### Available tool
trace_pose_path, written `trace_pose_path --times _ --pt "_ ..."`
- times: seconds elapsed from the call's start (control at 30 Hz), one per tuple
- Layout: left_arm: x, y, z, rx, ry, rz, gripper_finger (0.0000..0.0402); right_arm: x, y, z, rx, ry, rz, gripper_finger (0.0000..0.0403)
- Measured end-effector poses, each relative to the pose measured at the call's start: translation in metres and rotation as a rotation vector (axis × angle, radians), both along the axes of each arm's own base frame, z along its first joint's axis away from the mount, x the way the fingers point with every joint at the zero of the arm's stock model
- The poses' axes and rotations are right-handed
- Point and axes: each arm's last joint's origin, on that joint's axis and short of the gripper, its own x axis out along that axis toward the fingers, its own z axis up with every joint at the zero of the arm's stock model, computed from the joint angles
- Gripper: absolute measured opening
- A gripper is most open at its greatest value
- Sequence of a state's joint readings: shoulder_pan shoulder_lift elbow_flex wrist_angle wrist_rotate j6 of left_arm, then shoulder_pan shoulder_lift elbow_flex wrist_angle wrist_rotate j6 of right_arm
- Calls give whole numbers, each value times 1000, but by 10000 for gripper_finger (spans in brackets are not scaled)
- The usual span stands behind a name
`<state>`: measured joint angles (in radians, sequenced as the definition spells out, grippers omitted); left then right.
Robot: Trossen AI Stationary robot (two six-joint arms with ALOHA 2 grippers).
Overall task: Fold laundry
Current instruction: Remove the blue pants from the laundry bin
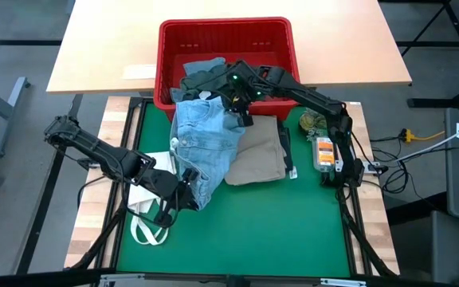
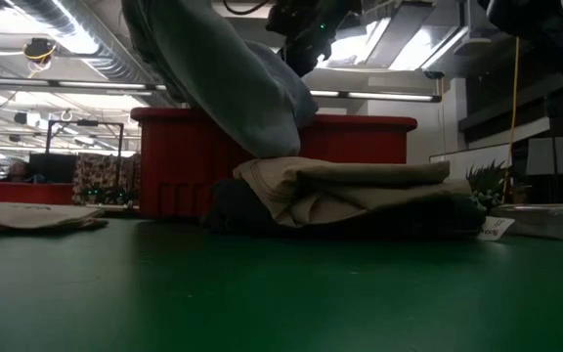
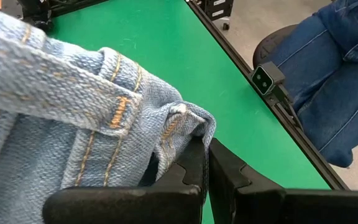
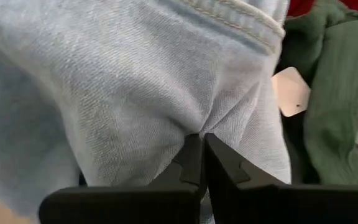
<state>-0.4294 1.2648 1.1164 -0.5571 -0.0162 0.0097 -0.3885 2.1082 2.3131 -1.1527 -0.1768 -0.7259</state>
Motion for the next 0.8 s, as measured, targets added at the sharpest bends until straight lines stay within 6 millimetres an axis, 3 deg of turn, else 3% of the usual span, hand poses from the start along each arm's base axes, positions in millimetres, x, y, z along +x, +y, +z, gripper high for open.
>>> trace_pose_path --times 0.13,0.53,0.8 --pt "0 0 0 0 0 0 0 -4 3 -3 18 58 13 21" --pt "-1 0 -1 4 9 0 0 -24 15 -13 197 252 109 4" --pt "-1 0 -1 6 12 0 0 -26 43 -13 217 341 199 3"
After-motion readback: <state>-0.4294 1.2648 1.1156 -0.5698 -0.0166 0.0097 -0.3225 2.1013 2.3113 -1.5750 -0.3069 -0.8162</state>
